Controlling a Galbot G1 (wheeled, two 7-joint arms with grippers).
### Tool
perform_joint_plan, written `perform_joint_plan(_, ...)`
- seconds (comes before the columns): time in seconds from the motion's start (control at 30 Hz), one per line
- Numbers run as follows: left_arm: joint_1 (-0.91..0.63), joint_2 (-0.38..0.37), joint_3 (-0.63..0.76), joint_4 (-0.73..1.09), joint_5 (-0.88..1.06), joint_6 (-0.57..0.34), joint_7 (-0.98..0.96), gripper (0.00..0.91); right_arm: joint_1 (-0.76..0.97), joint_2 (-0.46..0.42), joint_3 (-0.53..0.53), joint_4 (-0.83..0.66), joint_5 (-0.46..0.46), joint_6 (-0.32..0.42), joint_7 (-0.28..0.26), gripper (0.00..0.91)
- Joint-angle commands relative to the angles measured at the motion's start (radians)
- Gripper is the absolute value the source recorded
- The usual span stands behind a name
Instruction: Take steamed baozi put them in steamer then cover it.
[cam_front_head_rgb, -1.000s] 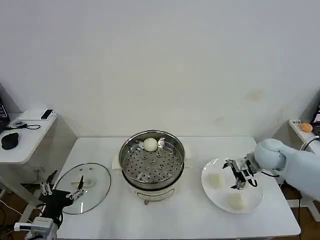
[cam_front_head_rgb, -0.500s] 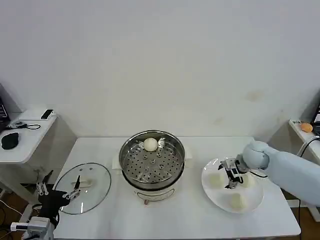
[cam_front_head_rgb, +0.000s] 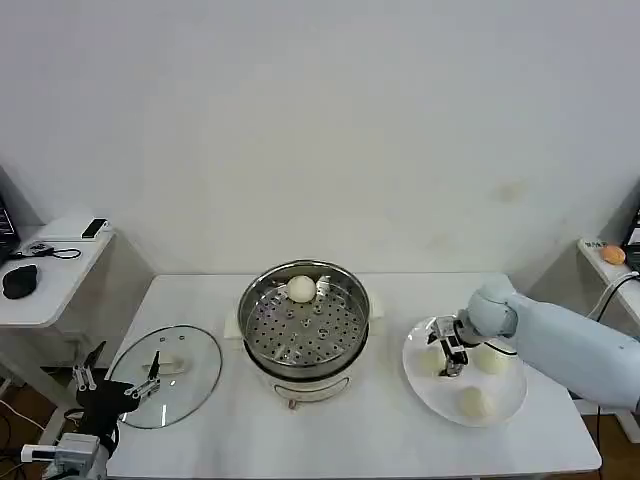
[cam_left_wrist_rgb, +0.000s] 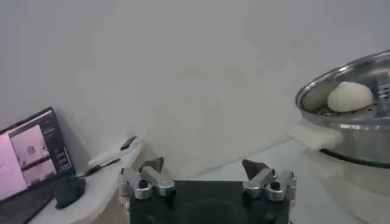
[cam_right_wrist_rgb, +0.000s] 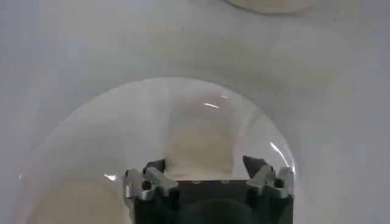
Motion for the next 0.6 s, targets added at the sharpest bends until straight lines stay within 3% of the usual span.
perform_joint_plan(0.03, -0.003, 0.0, 0.002, 0.001, -0.001, 0.001, 0.0, 0.907, -0.003, 0.011, 0.004, -0.015, -0.001, -0.009, -0.006, 0.625)
perform_joint_plan(0.3, -0.01, 0.002, 0.004, -0.002, -0.002, 0.005, 0.002, 0.907, 0.05, -0.009, -0.003, 0.006, 0.015, -0.008, -0.024, 0.635)
perform_joint_plan(0.6, -0.016, 0.008, 0.004, 0.003, -0.008, 0.005, 0.003, 0.907, 0.309, -0.031, -0.091, 0.048, 0.108, -0.018, -0.041, 0.635)
